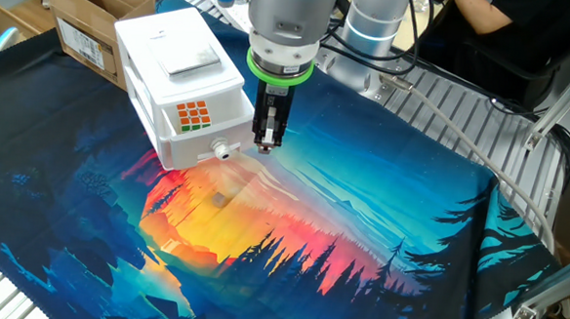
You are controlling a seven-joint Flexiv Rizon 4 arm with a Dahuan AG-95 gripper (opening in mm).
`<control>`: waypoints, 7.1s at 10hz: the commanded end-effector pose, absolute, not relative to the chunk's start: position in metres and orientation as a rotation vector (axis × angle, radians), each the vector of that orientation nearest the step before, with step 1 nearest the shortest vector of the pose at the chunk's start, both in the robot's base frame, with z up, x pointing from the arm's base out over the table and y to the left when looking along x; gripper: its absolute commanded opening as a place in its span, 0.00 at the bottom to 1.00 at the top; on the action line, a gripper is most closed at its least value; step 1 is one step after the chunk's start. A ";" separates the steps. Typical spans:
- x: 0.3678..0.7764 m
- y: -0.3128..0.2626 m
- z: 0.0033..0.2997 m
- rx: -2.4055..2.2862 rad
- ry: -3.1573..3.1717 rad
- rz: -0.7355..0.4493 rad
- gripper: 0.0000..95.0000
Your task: Grasp the handle and close the drawer
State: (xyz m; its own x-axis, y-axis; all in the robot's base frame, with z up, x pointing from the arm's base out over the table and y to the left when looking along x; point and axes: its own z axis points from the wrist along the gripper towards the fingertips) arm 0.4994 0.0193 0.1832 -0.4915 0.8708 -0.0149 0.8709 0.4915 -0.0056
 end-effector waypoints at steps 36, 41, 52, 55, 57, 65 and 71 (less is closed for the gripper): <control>0.530 0.015 0.181 -0.383 3.150 -0.115 0.00; 0.551 0.009 0.186 -0.382 3.140 -0.139 0.00; 0.554 0.007 0.187 0.836 3.025 -0.078 0.00; 0.554 0.007 0.187 1.041 2.986 -0.097 0.00; 0.556 0.006 0.187 1.338 2.923 -0.089 0.00; 0.556 0.003 0.187 2.018 2.487 -0.155 0.00; 0.556 0.002 0.188 2.268 2.243 -0.145 0.00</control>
State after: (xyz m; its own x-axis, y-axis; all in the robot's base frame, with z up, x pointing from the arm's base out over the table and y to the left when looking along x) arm 0.5553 0.0019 0.1876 -0.0866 0.9961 -0.0185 0.9913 0.0843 -0.1006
